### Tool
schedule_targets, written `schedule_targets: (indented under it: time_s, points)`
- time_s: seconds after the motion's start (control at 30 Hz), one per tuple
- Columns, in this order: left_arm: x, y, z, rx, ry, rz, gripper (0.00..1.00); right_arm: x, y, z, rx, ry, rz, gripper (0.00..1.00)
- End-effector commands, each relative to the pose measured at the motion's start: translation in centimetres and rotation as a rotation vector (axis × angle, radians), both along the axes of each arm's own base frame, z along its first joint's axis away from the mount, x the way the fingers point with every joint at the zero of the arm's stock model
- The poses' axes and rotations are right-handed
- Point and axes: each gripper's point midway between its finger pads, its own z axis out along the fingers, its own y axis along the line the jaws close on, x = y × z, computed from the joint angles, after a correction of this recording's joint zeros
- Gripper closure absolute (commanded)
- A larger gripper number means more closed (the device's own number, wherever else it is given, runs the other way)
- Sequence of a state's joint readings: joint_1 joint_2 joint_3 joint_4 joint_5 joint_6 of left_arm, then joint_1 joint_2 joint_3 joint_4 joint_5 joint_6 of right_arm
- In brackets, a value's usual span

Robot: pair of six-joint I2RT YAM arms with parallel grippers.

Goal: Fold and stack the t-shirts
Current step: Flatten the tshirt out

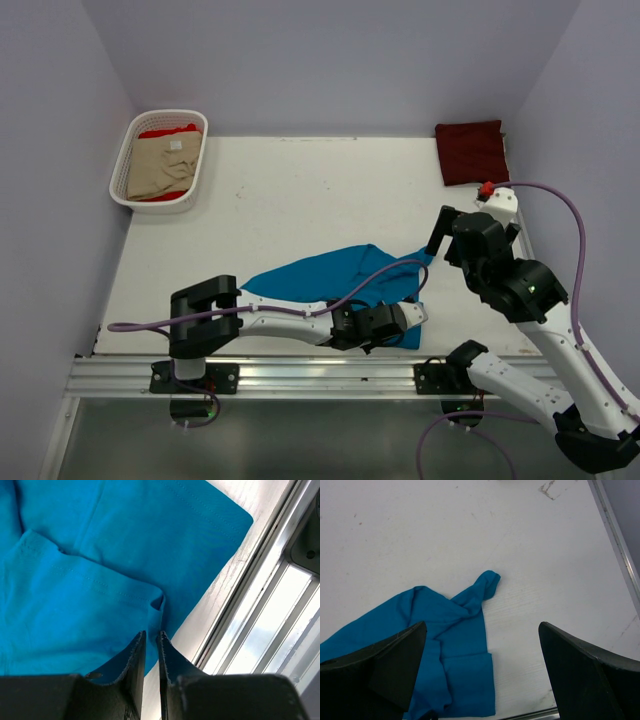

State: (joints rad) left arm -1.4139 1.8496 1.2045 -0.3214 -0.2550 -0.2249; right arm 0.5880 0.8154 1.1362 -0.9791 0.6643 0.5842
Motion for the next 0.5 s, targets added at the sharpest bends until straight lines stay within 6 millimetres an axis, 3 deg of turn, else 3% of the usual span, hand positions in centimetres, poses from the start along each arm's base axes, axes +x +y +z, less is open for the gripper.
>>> schedule_targets:
  time_s: [0.0, 0.2, 0.47]
  points:
    - [0.2, -0.5, 0.6, -0.037, -0.008, 0.014, 0.81, 0.2, -0.4, 0.3, 0.010, -0.030, -0.031, 0.01]
    - [-0.2, -0.9, 0.6, -0.059, 0.019, 0.005, 0.77, 0.0, -0.5, 0.2, 0.009, -0.029, -0.035, 0.01]
    - [-0.5, -0.8, -0.9, -0.045, 0.035, 0.007, 0.71, -0.2, -0.9, 0.4, 0.003, -0.033, -0.042, 0.01]
